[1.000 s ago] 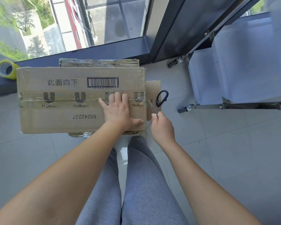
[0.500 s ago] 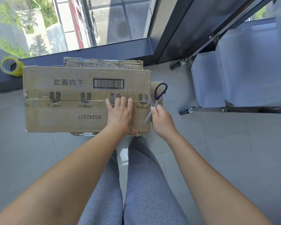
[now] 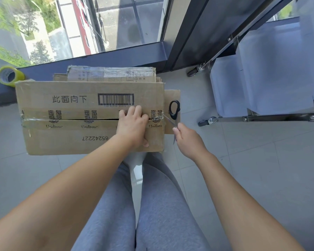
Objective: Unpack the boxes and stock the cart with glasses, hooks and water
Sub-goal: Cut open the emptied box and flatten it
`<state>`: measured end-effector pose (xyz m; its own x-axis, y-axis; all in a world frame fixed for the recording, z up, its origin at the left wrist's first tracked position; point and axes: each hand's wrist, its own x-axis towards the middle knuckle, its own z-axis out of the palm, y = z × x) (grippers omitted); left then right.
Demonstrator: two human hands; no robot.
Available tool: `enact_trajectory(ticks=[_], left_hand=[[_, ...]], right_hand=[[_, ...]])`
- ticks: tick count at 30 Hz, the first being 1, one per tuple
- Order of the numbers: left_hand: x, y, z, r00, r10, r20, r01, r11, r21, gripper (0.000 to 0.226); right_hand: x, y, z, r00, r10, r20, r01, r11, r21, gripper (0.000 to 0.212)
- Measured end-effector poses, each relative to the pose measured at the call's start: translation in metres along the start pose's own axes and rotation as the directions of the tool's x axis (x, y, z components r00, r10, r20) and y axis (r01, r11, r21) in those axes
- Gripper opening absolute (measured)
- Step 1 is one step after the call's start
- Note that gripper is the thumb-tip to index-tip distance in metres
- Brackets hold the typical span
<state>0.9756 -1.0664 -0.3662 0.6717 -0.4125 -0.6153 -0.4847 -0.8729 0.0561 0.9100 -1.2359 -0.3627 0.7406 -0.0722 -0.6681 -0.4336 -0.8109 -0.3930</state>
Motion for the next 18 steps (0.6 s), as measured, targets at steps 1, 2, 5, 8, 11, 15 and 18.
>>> enact_trajectory(ticks=[1,2,5,8,11,15,18], left_hand=[[0.0,0.0,0.0,1.0,0.004,-0.004,-0.004,1.0,-0.002,0.076],[0.0,0.0,0.0,1.0,0.005,-0.006,-0.005,1.0,-0.004,0.076],[0.002,-0.001,-0.001,1.0,0.0,-0.006,0.0,1.0,-0.004,0.076],[0.004,-0.002,-0.003,1.0,-0.015,0.002,0.015,1.0,-0.011,0.077],[0.008,-0.004,-0.007,1.0,-0.025,0.016,0.025,1.0,-0.011,0.078],[0.012,-0.002,-0.011,0.998,-0.027,0.053,0.027,1.0,-0.002,0.079],[0.013,-0.002,-0.013,0.997,-0.034,0.07,0.036,0.999,-0.024,0.078]], right_hand=[[0.0,0.001,-0.002,1.0,-0.019,0.008,0.019,0.999,-0.035,0.027],[0.001,0.002,-0.003,0.999,-0.035,0.017,0.036,0.997,-0.063,0.026],[0.004,0.0,-0.008,0.998,-0.052,0.023,0.055,0.984,-0.171,0.022],[0.012,-0.005,-0.014,0.997,-0.072,-0.023,0.062,0.951,-0.302,0.023],[0.018,-0.007,-0.015,0.997,-0.077,-0.03,0.062,0.937,-0.345,0.027],[0.012,-0.009,-0.009,1.0,-0.013,-0.016,0.008,0.962,-0.274,0.02],[0.009,-0.012,-0.006,0.999,0.021,-0.032,-0.029,0.967,-0.255,0.017]])
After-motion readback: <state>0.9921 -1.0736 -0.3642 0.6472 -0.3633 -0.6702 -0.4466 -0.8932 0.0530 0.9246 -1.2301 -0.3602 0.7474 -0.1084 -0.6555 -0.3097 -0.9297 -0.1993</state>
